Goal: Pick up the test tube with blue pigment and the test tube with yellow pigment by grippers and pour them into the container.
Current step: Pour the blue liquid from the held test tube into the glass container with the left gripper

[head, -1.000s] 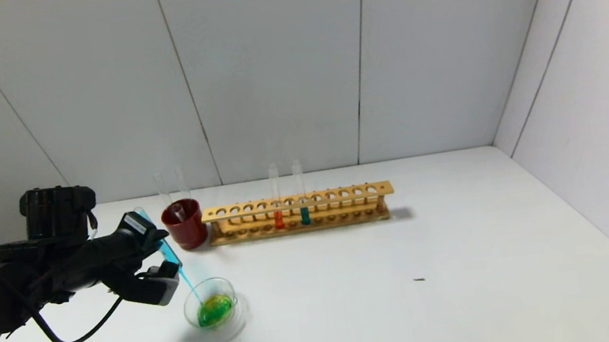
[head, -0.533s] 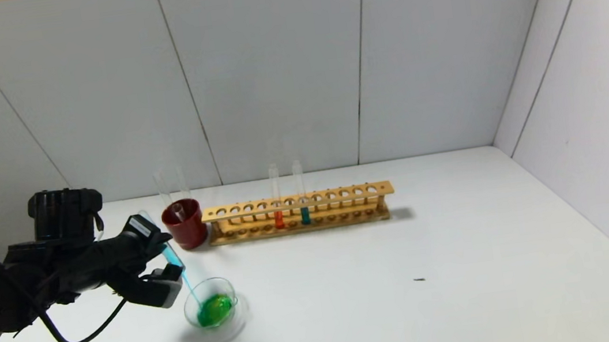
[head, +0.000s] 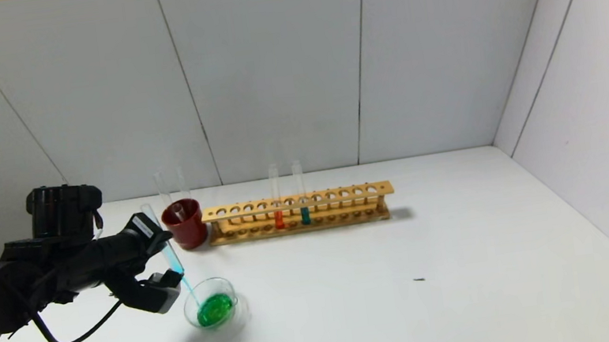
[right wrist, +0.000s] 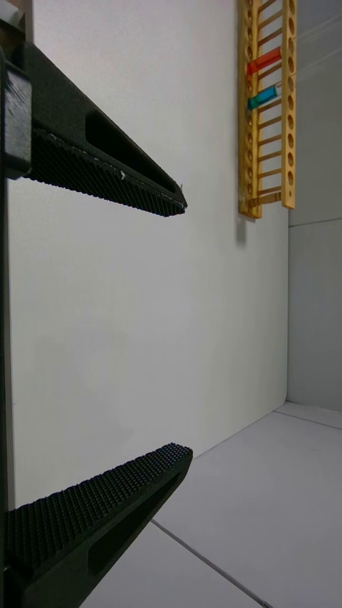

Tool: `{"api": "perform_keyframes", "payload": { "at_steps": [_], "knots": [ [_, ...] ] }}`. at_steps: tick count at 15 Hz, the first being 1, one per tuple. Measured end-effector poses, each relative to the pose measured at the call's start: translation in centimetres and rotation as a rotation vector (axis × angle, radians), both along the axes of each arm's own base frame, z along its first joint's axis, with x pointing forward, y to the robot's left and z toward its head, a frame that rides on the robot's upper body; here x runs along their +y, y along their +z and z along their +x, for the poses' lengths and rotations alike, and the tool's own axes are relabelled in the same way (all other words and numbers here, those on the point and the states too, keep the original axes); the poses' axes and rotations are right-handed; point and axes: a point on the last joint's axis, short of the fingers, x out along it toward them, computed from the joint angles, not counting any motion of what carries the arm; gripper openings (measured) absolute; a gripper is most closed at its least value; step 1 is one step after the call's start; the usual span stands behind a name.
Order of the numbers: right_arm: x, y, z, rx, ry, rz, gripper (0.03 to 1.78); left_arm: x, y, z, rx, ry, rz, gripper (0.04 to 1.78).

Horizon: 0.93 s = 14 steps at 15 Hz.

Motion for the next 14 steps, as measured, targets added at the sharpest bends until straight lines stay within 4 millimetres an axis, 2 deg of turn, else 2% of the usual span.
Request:
{"api": "perform_keyframes", "payload": {
  "at_steps": [14],
  "knots": [
    [0.0, 0.0, 0.0, 0.000, 0.000, 0.000, 1.75, -1.4, 0.8, -0.7, -0.049, -0.082, 0.062, 0.30]
  ]
}}
